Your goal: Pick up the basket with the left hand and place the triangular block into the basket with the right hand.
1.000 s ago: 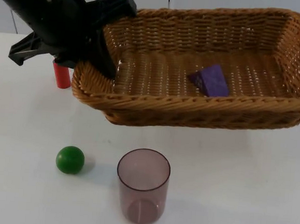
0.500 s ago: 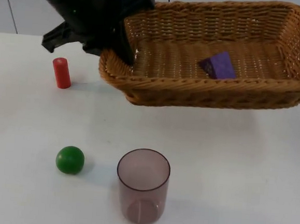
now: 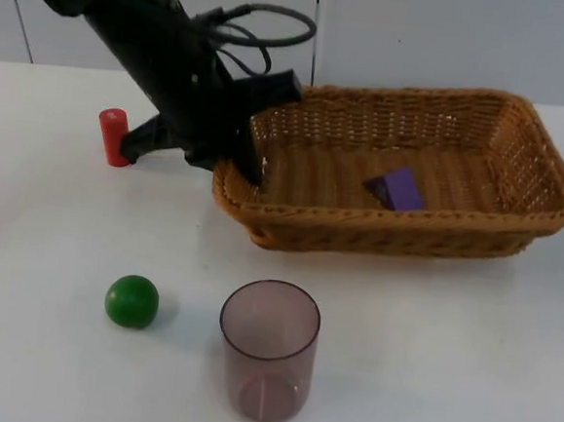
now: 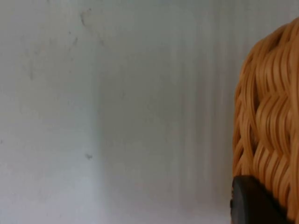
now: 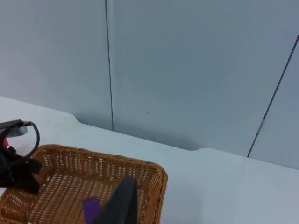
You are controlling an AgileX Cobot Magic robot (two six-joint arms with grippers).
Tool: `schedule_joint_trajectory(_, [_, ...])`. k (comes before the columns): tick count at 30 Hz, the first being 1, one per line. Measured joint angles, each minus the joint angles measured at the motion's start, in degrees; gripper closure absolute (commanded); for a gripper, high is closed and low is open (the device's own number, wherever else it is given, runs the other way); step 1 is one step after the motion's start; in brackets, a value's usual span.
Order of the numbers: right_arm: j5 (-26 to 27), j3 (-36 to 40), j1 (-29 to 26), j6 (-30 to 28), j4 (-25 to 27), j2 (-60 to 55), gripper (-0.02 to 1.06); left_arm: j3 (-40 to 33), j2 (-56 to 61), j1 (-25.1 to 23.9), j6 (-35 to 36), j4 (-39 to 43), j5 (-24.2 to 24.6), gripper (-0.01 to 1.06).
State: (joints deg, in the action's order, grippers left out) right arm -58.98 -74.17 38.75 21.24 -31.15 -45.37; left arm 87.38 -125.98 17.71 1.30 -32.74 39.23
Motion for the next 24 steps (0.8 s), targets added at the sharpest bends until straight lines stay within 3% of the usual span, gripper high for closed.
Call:
schedule_joint_trajectory(11, [-0.12, 0.00, 0.00, 0.13, -0.14, 0.00, 0.03, 5.29, -5.66, -2.23, -4.13, -2.10, 1.48, 1.05])
schedule_joint_trajectory(24, [-0.12, 0.00, 0.00, 0.13, -1.24, 0.00, 0.03, 5.58, -7.73, -2.56, -4.91, -2.45, 1.03, 1.05])
